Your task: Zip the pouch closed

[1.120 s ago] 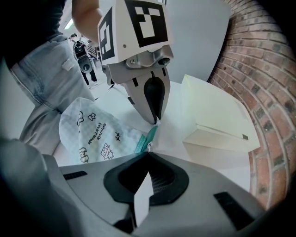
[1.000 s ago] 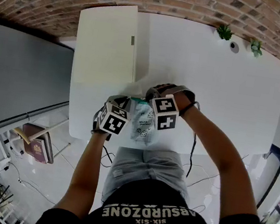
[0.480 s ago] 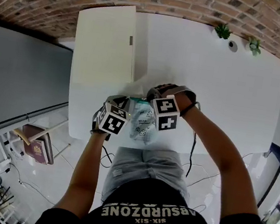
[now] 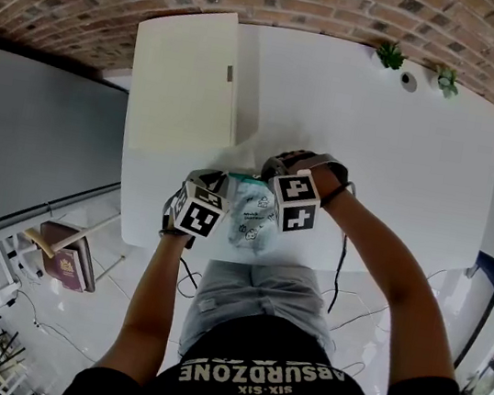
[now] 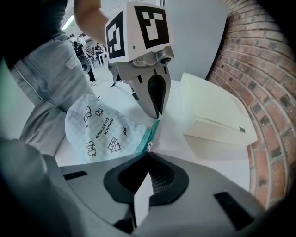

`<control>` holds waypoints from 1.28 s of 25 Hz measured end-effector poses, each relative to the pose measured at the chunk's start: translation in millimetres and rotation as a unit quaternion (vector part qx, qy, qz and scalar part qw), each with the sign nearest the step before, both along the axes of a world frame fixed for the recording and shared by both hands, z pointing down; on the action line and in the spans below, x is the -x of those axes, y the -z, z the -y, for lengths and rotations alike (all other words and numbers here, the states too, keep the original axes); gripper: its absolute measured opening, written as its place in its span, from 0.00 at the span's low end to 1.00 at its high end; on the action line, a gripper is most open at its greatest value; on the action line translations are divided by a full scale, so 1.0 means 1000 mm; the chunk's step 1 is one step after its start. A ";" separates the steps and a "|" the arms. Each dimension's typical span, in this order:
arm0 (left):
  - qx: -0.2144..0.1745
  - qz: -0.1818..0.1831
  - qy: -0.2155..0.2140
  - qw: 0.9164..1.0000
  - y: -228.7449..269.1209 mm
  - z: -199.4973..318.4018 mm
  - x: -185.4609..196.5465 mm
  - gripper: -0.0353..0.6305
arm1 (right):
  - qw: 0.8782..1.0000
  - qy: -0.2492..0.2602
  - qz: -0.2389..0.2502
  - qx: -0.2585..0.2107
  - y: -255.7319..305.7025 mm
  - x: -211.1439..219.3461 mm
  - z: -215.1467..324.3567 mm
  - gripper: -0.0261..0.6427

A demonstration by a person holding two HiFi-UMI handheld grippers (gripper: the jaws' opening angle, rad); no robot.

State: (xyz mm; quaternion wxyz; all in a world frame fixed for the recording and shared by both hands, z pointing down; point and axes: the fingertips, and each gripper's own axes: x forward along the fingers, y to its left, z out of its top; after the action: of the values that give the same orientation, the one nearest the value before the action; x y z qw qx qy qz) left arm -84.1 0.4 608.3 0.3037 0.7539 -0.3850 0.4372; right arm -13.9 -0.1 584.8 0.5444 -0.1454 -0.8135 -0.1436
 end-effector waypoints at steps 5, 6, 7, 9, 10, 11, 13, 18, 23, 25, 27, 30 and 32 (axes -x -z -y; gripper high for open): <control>-0.001 0.002 0.000 1.000 0.000 0.000 0.000 0.10 | 1.000 -0.007 -0.001 0.002 0.001 -0.006 0.000 0.04; 0.000 0.003 0.000 1.000 0.000 0.000 0.000 0.10 | 1.000 -0.010 0.000 0.003 0.001 -0.006 -0.001 0.04; 0.000 0.003 -0.001 1.000 0.000 0.000 0.001 0.10 | 1.000 -0.012 0.001 0.003 0.001 -0.007 -0.001 0.04; 0.001 0.003 -0.001 1.000 0.000 0.000 0.001 0.10 | 1.000 -0.013 0.001 0.002 0.001 -0.006 0.000 0.04; 0.001 0.003 -0.001 1.000 0.000 0.000 0.001 0.10 | 1.000 -0.013 0.001 0.002 0.001 -0.006 0.000 0.04; 0.001 0.003 -0.001 1.000 0.000 0.000 0.001 0.10 | 1.000 -0.014 0.001 0.002 0.001 -0.006 -0.001 0.04; 0.000 0.004 -0.001 1.000 0.000 0.000 0.001 0.10 | 1.000 -0.016 0.002 0.004 0.002 -0.007 -0.001 0.04; 0.002 0.003 -0.002 1.000 0.000 0.000 0.000 0.10 | 1.000 -0.017 0.000 0.005 0.002 -0.008 -0.001 0.03; 0.002 0.002 0.000 1.000 0.000 0.000 0.001 0.10 | 1.000 -0.018 -0.009 0.004 -0.001 -0.015 0.000 0.03; 0.001 0.002 -0.001 1.000 0.000 0.000 0.001 0.10 | 1.000 -0.022 -0.010 0.004 -0.001 -0.016 0.000 0.03; 0.001 0.002 -0.001 1.000 0.000 0.000 0.001 0.10 | 1.000 -0.024 -0.011 0.005 -0.001 -0.018 -0.001 0.03; 0.002 0.001 -0.003 1.000 0.000 0.000 0.001 0.10 | 0.999 -0.029 -0.009 0.009 -0.001 -0.019 -0.002 0.03; 0.002 0.001 -0.003 1.000 0.000 0.000 0.001 0.10 | 0.999 -0.032 -0.008 0.008 0.001 -0.019 -0.001 0.03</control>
State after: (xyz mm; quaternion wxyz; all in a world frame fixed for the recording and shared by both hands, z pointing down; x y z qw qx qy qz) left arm -84.7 0.1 608.3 0.3039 0.7541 -0.3820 0.4394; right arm 5.1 1.2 584.1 0.5540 -0.1251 -0.8145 -0.1183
